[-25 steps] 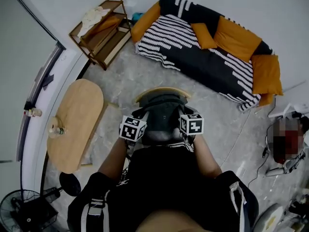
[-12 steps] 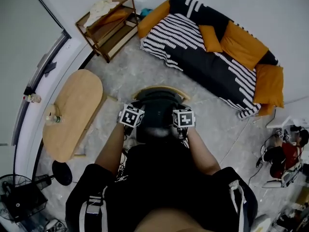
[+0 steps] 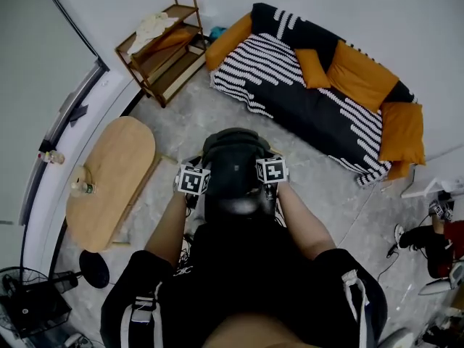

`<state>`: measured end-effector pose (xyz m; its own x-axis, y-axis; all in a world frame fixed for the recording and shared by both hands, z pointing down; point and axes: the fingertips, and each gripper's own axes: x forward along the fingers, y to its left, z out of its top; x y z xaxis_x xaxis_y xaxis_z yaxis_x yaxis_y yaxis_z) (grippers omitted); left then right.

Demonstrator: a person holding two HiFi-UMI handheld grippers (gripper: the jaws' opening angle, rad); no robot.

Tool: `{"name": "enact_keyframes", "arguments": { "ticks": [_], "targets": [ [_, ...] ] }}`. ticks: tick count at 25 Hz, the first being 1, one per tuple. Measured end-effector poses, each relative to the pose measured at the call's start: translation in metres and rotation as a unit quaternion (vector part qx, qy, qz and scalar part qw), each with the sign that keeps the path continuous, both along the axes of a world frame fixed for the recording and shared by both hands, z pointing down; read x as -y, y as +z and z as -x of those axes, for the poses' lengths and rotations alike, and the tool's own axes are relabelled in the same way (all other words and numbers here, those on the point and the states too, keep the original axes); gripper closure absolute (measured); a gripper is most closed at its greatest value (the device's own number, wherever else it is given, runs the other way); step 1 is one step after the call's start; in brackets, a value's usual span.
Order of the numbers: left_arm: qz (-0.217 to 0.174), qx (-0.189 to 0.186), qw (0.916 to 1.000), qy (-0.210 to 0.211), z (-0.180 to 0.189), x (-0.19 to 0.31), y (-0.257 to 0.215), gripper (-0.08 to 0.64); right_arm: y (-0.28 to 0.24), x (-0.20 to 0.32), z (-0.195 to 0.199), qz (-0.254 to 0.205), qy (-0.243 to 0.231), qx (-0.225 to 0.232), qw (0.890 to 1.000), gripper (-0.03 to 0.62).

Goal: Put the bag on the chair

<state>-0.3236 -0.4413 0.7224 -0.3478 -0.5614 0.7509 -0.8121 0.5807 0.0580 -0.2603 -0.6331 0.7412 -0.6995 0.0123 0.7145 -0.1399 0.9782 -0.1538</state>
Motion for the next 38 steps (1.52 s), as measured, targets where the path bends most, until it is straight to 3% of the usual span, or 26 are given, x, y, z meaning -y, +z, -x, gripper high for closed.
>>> {"name": "enact_keyframes", "arguments": {
  "ticks": [7, 13, 18, 21, 24, 29, 38],
  "targets": [
    [-0.043, 0.035, 0.9982, -0.024, -0.007, -0.004, -0.023, 0.403, -0.001, 0.007, -0.003, -0.023, -0.001, -0.010, 1.000, 0.433],
    [-0.095, 0.087, 0.9908, -0.043, -0.001, -0.004, -0.075, 0.403, -0.065, -0.004, -0.005, -0.056, -0.009, 0.091, 0.994, 0.415],
    [-0.144, 0.146, 0.9779, -0.042, -0.001, 0.000, -0.129, 0.410, -0.163, -0.006, 0.006, -0.052, 0.012, 0.234, 0.971, 0.436],
    [-0.185, 0.183, 0.9646, -0.045, -0.006, 0.008, -0.169, 0.471, -0.219, -0.004, -0.002, -0.069, 0.024, 0.303, 0.950, 0.574],
    [-0.221, 0.211, 0.9509, -0.051, -0.011, 0.007, -0.208, 0.513, -0.257, -0.013, -0.012, -0.082, 0.010, 0.339, 0.937, 0.578],
    [-0.240, 0.241, 0.9386, -0.058, -0.020, 0.004, -0.243, 0.523, -0.287, -0.015, -0.030, -0.095, 0.009, 0.372, 0.923, 0.580],
    [-0.236, 0.247, 0.9375, -0.065, -0.026, -0.003, -0.249, 0.528, -0.283, -0.015, -0.036, -0.091, 0.016, 0.369, 0.925, 0.580]
  ]
}}
